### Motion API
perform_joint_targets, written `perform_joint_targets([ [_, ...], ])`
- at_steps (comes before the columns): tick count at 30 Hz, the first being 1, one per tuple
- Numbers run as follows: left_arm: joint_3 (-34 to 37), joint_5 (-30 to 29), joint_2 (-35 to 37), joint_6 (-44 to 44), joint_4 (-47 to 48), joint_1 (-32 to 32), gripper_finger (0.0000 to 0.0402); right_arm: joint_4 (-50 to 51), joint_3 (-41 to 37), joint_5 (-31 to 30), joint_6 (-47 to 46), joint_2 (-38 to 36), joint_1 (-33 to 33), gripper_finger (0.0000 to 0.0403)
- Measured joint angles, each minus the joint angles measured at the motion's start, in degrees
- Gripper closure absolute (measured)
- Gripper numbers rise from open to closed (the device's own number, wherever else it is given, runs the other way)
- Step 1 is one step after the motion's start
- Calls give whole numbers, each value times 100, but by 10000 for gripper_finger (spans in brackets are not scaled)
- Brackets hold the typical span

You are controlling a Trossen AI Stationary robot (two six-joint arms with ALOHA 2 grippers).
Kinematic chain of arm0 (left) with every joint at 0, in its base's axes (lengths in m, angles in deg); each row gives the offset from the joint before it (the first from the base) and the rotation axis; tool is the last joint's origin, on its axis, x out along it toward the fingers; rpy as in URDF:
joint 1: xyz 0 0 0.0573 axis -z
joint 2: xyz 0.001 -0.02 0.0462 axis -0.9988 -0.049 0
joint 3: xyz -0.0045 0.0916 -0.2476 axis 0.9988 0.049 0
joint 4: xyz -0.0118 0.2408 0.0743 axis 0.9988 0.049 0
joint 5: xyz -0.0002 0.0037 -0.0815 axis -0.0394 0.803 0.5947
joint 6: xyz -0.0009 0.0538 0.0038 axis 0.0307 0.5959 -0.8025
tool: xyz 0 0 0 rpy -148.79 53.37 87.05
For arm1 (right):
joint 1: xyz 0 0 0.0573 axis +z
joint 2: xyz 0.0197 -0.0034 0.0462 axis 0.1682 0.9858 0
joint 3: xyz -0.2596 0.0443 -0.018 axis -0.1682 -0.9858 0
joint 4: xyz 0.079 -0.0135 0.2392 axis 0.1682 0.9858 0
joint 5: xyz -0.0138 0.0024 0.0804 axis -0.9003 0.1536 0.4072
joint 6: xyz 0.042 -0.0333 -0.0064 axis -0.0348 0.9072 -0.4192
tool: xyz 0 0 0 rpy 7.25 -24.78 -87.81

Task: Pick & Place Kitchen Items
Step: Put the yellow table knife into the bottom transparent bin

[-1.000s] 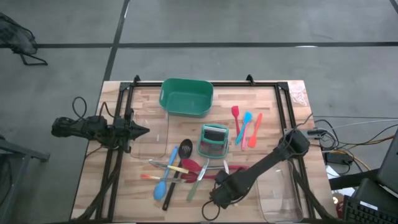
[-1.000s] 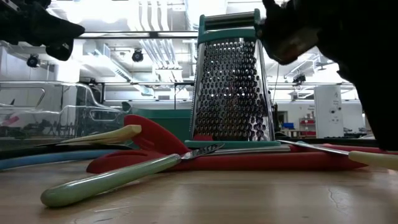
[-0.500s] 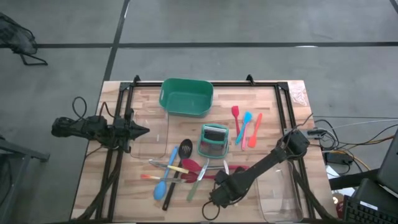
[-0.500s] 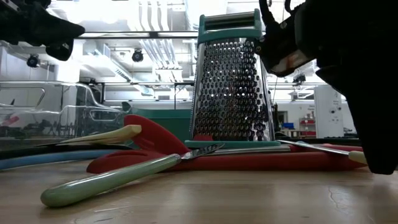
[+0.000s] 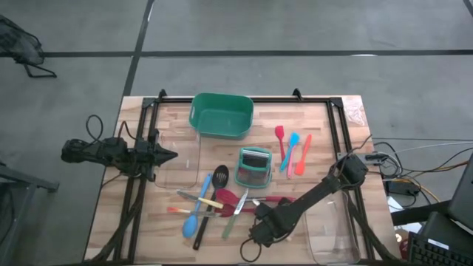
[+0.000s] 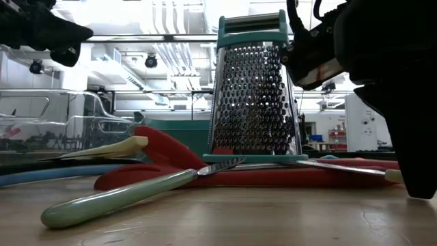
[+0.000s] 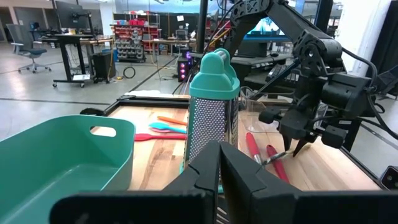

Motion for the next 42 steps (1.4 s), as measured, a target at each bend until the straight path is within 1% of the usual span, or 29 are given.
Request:
perform_joint_targets([
  [3,0,0,0,0,1,0,383,-23,0,-1,33,0,-2,353],
  [6,0,0,1,0,1,1,383,-22,0,-2,64,0,-2,361],
  [13,0,0,0,0,-1,0,383,-14,24,42,70,-33,0,351],
  [19,0,0,1,0,-1,1,383,12,168,63,165,-181,0,360],
  [25,0,0,1,0,3,-1,383,25,319,52,100,-379,9,351],
  [30,1,0,-1,0,10,0,383,68,528,24,78,-511,39,357],
  [36,0,0,1,-2,14,-1,383,525,846,-29,-126,-749,174,356],
  [42,1,0,-13,-1,57,-1,383,1226,898,-287,-834,-1162,491,357],
])
